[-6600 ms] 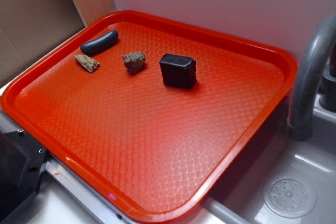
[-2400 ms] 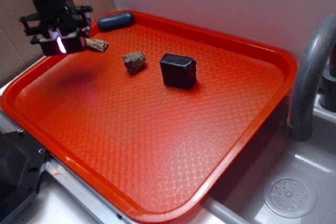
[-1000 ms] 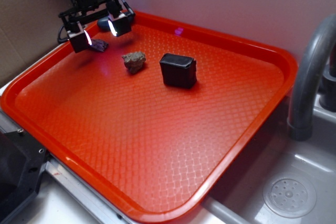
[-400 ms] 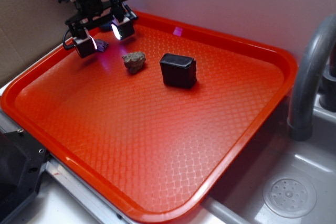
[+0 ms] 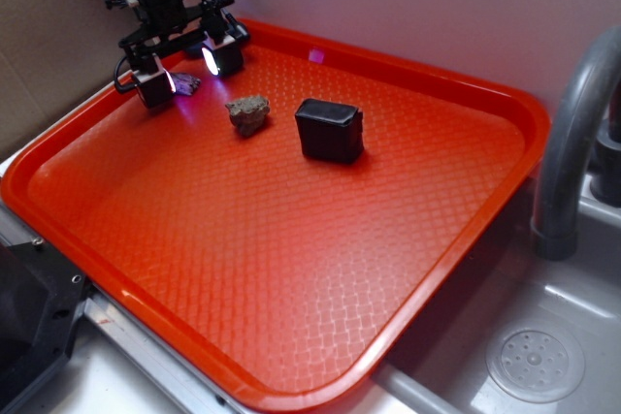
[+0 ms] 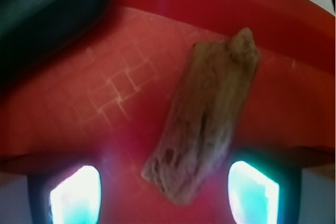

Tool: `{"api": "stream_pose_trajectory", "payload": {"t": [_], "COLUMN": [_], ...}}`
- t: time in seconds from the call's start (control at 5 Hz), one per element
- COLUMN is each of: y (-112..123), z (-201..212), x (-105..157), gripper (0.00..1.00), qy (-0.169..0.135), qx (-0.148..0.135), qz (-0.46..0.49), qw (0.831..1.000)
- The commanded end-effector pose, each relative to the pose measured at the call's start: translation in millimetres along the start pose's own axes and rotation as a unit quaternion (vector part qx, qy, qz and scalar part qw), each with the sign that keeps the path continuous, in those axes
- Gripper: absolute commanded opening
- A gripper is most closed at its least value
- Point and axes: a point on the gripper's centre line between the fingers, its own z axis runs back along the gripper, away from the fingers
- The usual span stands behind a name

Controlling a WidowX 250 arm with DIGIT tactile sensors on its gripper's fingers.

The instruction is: Grab the wood chip.

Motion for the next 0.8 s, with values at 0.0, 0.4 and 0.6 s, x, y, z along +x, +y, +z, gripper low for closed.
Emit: {"api": "stream_pose_trajectory", "payload": {"t": [0.0,0.4,0.6], "y": [6.1,19.9,31.5], "z": [6.1,-13.9,-20.8], "x": [28.3,35.5,31.1], "gripper": [1.0,1.0,1.0], "qy": [-0.018,-0.01,-0.004], "qx": [-0.016,0.014,0.028], "qz": [0.021,0.02,0.009], "qw": [0.999,1.0,1.0]}}
